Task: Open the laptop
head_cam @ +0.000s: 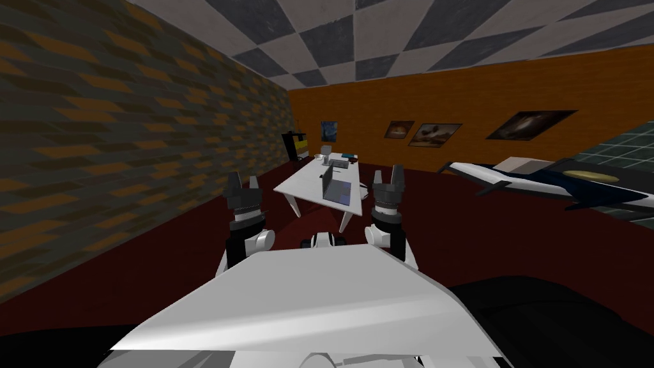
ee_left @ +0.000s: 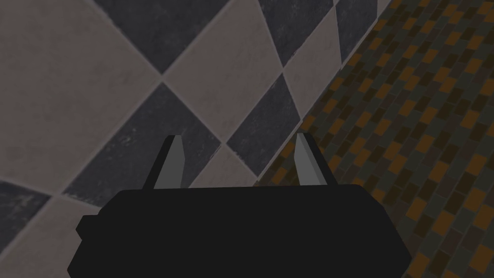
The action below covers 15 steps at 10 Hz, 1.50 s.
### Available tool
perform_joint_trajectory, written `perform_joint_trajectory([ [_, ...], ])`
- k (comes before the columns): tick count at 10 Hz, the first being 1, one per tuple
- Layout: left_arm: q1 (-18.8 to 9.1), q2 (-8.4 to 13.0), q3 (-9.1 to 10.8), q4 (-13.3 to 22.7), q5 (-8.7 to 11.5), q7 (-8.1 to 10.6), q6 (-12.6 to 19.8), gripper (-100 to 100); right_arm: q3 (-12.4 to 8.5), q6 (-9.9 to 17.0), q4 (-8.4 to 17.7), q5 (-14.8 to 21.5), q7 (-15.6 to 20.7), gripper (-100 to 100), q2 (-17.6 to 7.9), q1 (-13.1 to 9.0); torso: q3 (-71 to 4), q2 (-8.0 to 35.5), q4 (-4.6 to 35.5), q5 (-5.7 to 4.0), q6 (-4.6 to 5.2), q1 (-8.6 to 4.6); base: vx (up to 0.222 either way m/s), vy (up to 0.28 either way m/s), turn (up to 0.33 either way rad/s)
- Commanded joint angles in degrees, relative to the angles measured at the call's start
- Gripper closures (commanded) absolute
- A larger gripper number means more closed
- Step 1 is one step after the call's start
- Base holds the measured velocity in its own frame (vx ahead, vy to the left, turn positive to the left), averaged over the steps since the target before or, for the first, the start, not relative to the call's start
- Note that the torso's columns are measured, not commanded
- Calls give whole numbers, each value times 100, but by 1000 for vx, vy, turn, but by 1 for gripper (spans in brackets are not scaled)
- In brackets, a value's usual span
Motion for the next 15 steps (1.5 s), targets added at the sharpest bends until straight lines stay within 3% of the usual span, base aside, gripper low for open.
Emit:
perform_joint_trajectory([
  [1,0,0,0,0,0,0,0,0,-126,131,142,233,240,-100,-353,4,-114,50,55,3,-1,8,46,108,-46],
  [7,0,-1,-1,0,0,0,0,0,-443,434,481,843,846,-100,-775,58,-136,85,83,-5,0,-18,52,135,-44],
  [15,0,-1,-1,0,0,0,0,0,-997,960,1052,1911,1909,-100,-1146,155,-140,78,81,0,-1,-5,64,165,-56],
])
